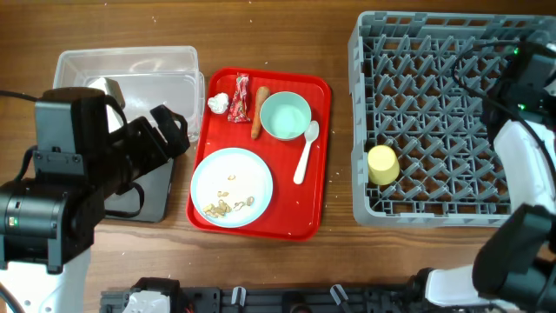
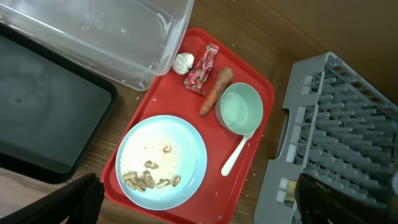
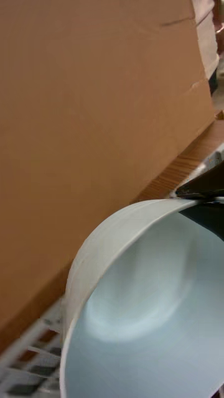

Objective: Sort waste into correct bins and load items into the dishwasher rack
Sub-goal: 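Place the light-blue bowl upside down in the rack's back right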

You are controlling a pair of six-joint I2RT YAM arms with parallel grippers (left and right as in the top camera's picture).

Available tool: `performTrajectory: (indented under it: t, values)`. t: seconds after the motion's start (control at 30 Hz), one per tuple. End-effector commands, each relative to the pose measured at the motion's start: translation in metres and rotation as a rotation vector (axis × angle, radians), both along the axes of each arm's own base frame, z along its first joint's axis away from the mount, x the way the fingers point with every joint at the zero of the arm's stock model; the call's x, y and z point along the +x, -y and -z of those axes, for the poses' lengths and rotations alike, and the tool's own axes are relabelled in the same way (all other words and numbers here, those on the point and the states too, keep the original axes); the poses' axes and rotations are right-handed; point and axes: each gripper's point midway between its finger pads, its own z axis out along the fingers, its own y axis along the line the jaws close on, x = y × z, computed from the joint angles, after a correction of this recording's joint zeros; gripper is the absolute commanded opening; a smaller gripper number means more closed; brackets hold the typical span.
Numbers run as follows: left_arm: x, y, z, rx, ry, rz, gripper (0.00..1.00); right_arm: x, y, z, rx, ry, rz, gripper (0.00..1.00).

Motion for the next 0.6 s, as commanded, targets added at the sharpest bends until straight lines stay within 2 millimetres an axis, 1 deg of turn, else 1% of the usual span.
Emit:
performTrajectory:
  t: [0.0, 0.1, 0.2, 0.27, 0.43, 0.57]
  values:
    - [0.001, -0.002, -0.002, 0.002, 0.008, -0.008, 1.00, 0.009, 0.003, 0.018, 0.017, -0.040, -0.010, 0.04]
    - [0.001, -0.002, -0.002, 0.002, 0.008, -0.008, 1.00, 0.011, 0.004, 0.031, 0.028, -0.072, -0.009, 0.04]
    - [0.001, -0.002, -0.002, 0.002, 0.008, -0.008, 1.00, 0.013, 0.001, 0.039, 0.035, -0.090, -0.016, 0.04]
    - [0.001, -0.002, -0.002, 0.002, 0.008, -0.008, 1.00, 0.016, -0.001, 0.040, 0.041, -0.093, -0.029, 0.04]
    - [0.001, -0.002, -0.002, 0.002, 0.008, -0.008, 1.00, 0.027, -0.019, 0.043, 0.052, -0.103, -0.086, 0.04]
    - [0.001, -0.002, -0.002, 0.002, 0.008, -0.008, 1.00, 0.029, -0.028, 0.047, 0.060, -0.131, -0.106, 0.04]
